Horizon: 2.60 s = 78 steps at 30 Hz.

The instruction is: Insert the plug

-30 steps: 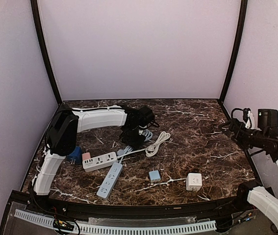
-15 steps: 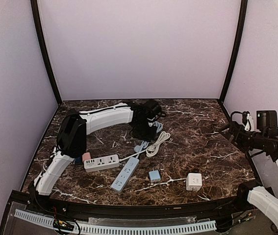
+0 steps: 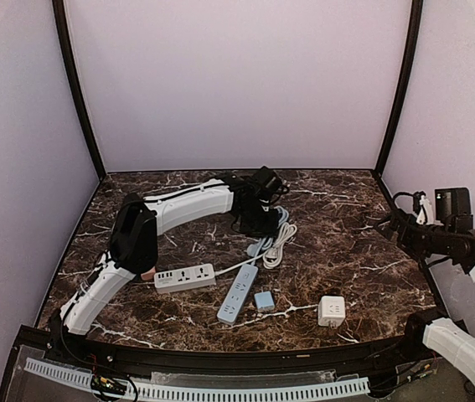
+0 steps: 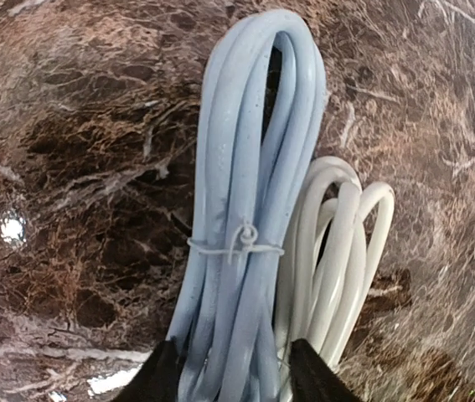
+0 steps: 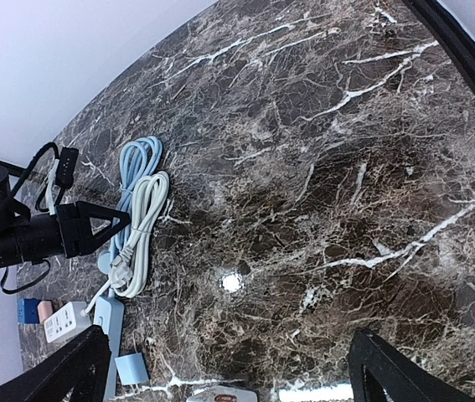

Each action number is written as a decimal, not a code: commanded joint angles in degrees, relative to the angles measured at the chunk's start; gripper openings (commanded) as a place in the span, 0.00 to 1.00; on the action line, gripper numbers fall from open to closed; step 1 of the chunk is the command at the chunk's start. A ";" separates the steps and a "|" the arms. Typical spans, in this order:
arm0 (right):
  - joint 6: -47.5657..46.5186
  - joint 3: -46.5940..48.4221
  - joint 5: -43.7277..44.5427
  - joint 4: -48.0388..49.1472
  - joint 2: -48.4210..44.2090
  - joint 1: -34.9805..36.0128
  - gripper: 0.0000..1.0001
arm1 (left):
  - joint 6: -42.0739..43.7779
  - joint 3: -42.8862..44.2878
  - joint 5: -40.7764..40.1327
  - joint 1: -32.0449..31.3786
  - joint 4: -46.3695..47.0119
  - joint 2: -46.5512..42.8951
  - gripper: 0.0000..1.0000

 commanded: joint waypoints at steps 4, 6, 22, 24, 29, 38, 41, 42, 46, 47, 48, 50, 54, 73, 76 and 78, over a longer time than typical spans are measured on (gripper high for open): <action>-0.40 -2.03 2.05 0.81 -1.84 -0.12 0.99 | 4.76 -5.50 -4.30 -0.13 -3.21 -6.83 0.74; -0.59 -1.71 2.13 1.20 -1.65 -0.19 0.99 | 6.11 -6.97 -5.34 -0.10 -4.05 -9.22 0.80; 0.89 0.25 4.64 4.35 -1.21 -0.13 0.99 | 10.26 -28.00 -18.60 -0.16 -12.58 -35.03 0.99; 1.85 0.22 3.14 4.62 -0.92 -0.10 0.99 | 10.16 -31.46 -19.19 -0.11 -13.13 -38.82 0.99; 5.71 2.55 1.13 3.04 0.75 1.67 0.99 | 9.30 -41.69 -20.93 -0.12 -12.85 -49.13 0.99; 18.73 8.30 7.61 -2.24 4.12 14.59 0.99 | 8.78 -59.77 -17.04 -0.11 -10.60 -66.15 0.99; 20.17 11.76 9.52 -4.28 11.04 21.09 0.99 | 8.95 -62.28 -14.69 -0.13 -9.89 -68.78 0.99; 19.81 14.03 10.40 -5.84 13.95 22.94 0.99 | 8.93 -62.52 -13.84 -0.15 -9.87 -69.07 0.99; 19.88 19.46 16.35 -8.43 19.95 29.26 0.99 | 8.50 -62.61 -14.07 -0.16 -11.05 -70.15 0.99; 19.83 19.32 16.98 -6.91 20.12 30.78 0.99 | 8.31 -62.55 -14.22 -0.10 -11.36 -70.39 0.99; 19.89 18.89 17.67 -5.15 20.09 32.37 0.99 | 8.22 -62.50 -14.60 -0.13 -11.49 -70.44 0.99; 19.90 17.55 21.00 -2.83 20.21 37.30 0.99 | 8.12 -62.53 -15.37 -0.12 -11.75 -70.74 0.99; 18.67 13.57 29.67 2.75 21.75 48.26 0.99 | 6.82 -62.86 -17.40 -0.16 -12.57 -71.66 0.99; 24.94 6.18 47.28 16.26 37.25 86.64 0.99 | 6.97 -63.52 -11.69 -0.01 -9.47 -72.12 0.98; 23.92 10.99 48.92 16.42 45.52 88.22 0.98 | 8.60 -62.71 -10.70 0.02 -9.49 -71.13 0.98; 23.19 14.70 48.82 15.80 51.34 88.16 0.99 | 9.49 -62.81 -9.45 0.34 -9.24 -71.18 0.98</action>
